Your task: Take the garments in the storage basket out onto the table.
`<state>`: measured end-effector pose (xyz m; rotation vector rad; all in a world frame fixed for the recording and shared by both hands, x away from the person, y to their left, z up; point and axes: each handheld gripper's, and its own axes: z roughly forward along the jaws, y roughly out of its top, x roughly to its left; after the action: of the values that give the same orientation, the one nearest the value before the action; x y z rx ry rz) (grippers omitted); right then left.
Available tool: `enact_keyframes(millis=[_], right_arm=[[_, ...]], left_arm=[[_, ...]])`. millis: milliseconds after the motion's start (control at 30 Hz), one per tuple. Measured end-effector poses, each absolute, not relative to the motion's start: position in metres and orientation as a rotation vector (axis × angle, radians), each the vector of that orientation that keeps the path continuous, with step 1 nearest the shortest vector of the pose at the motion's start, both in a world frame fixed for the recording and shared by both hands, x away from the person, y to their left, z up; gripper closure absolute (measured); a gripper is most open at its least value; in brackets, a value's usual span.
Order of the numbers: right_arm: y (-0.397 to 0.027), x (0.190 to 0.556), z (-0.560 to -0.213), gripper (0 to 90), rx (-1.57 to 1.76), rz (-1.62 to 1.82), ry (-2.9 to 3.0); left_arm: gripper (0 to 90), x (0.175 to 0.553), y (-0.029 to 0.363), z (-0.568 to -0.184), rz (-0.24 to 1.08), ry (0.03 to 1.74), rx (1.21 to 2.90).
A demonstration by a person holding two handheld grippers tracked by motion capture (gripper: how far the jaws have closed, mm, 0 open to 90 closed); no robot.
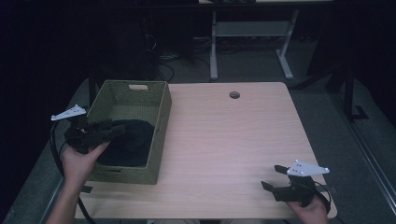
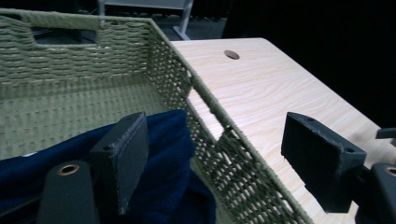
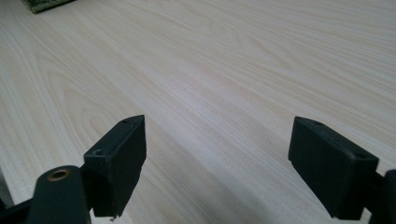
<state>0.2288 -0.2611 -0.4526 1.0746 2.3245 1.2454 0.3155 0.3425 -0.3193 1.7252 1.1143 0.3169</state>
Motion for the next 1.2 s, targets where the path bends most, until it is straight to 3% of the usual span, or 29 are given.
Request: enact_keyframes(millis=[1200], right_arm=[[-0.264,0.229,-0.452,19.0,1.077,1.263,2.326]], left_arm=[[23.1,0.345,0.399,-0.345,0.334,1.378,1.649]])
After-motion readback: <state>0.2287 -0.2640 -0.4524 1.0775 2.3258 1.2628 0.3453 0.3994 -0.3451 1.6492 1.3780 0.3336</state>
